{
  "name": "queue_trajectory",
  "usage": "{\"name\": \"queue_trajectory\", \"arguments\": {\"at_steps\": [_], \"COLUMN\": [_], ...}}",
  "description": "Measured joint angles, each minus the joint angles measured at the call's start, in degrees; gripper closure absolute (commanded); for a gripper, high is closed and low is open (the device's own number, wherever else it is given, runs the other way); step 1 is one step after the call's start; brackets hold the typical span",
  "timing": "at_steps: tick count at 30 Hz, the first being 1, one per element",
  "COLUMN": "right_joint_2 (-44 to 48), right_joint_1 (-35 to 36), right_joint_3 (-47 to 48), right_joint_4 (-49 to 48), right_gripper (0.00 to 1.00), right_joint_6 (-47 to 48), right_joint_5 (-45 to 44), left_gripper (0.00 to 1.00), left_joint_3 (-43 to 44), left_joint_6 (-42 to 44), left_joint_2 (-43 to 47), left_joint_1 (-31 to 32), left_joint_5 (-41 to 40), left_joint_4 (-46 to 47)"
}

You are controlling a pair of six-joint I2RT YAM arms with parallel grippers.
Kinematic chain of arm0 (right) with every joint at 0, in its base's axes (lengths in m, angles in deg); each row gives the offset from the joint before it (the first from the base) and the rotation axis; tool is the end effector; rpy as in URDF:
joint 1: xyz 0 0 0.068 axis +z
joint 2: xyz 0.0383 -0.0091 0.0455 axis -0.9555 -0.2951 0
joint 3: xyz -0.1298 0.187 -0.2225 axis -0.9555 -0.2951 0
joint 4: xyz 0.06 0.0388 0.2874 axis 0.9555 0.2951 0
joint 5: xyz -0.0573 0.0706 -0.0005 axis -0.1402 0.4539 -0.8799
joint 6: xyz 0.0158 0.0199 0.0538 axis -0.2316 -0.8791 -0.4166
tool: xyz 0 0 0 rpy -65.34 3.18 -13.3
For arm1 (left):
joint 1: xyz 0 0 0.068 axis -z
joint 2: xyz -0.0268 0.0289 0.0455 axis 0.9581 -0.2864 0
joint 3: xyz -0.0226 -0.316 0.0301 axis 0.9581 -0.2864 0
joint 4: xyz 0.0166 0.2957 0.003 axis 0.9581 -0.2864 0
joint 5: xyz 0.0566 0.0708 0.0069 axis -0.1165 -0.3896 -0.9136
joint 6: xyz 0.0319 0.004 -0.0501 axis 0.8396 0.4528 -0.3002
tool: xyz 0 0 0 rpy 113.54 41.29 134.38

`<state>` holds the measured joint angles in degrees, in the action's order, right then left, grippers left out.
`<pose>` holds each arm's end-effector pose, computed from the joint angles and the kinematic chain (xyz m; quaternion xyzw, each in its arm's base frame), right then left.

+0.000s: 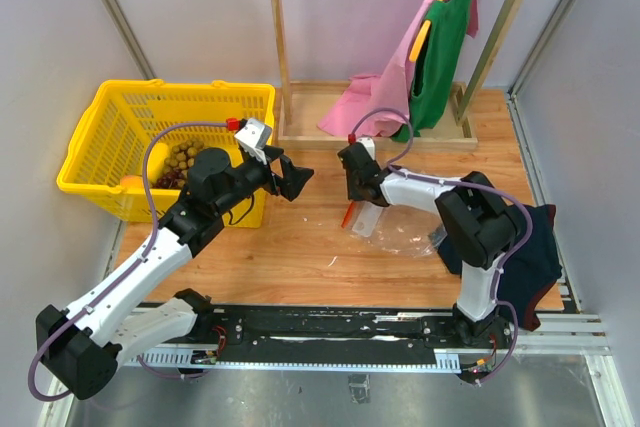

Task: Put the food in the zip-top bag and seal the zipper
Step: Pick up the zipper food storage bag at the center of the board, then open the zipper of the food storage bag.

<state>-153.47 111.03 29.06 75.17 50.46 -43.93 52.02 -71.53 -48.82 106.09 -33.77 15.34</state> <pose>0.3533 0.2634 0.1769 -0.0310 0.9259 0.0924 0.3650 0.2009 -0.1370 0.3740 0.2040 0.7109 -0.2889 0.6079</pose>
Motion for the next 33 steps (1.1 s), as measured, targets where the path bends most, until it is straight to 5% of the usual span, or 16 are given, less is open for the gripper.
{"name": "queue_trajectory", "arguments": {"at_steps": [17, 33], "right_joint_2": [16.94, 38.95], "right_joint_1": [0.0, 1.2], "right_joint_3": [-7.21, -13.05], "right_joint_4": [2.1, -0.76], "right_gripper": [0.99, 0.99], "right_joint_6": [5.35, 7.56], "right_joint_5": [4.44, 9.68], "left_gripper": [0.01, 0.01], "left_joint_3": [0.39, 12.2], "left_joint_6": [-2.43, -20.5], "left_joint_2": [-1.66, -9.03], "left_joint_1": [0.0, 1.99], "left_joint_5": [-0.72, -1.53], "left_joint_4": [-1.05, -10.67]}}
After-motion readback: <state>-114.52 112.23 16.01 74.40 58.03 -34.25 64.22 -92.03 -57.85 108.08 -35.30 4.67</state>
